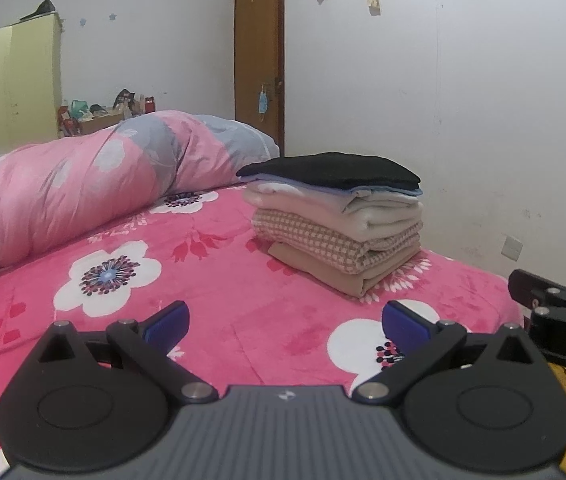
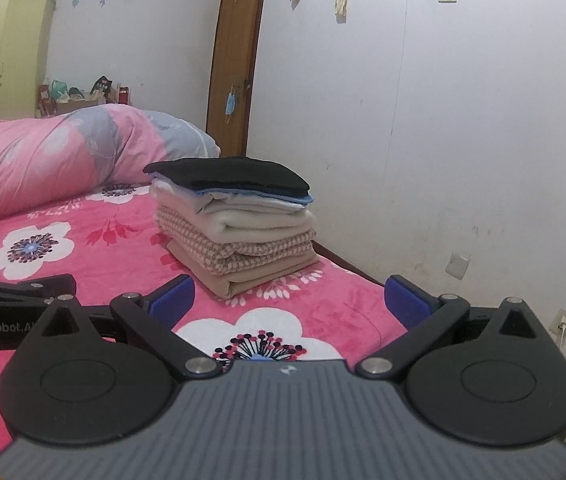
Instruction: Fold clothes
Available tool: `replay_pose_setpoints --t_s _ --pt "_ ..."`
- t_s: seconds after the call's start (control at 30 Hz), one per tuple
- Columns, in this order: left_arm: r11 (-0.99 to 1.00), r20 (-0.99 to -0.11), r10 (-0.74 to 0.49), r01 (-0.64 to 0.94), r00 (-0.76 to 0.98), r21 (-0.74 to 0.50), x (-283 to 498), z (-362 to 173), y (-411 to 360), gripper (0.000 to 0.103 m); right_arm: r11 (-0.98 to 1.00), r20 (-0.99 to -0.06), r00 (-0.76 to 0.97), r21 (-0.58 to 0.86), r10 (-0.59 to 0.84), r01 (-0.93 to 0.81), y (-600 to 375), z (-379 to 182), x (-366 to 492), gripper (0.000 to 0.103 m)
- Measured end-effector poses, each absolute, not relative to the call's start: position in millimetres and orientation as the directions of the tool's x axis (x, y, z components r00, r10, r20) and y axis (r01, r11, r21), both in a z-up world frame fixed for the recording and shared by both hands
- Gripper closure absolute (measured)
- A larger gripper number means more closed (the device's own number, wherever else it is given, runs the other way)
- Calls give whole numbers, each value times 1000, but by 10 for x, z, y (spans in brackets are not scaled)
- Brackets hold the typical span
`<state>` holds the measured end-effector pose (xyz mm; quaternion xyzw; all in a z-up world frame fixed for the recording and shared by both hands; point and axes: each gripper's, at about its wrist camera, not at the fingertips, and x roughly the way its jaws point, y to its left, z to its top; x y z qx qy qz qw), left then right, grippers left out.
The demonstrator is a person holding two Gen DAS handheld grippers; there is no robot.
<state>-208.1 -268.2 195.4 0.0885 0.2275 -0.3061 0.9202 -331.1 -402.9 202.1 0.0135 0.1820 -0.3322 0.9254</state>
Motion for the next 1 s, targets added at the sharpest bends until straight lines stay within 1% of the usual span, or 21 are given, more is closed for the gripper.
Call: replay_pose_setpoints --t_s 0.13,0.3,0.47,0.67,1.0 --pt "802 -477 -512 596 714 31 -2076 1952 -2674 0 778 -345 714 -86 -610 623 -4031 2014 -3312 1" --pt "802 -478 -496 594 725 67 -2096 1938 -2700 0 780 -347 716 -80 -605 620 -4019 1994 -3300 1" --pt "805 -458 -488 586 743 94 -2138 1939 -2699 0 787 -356 719 -83 -597 612 -3994 1956 -3268 1" --pt "807 -440 -494 584 750 88 -2158 1952 -2666 0 785 -357 718 -80 -598 614 -3982 1942 -3249 1" --pt "813 -455 -497 580 739 54 -2077 1932 -2617 0 783 -369 711 -81 -599 617 -3992 1903 -3226 1"
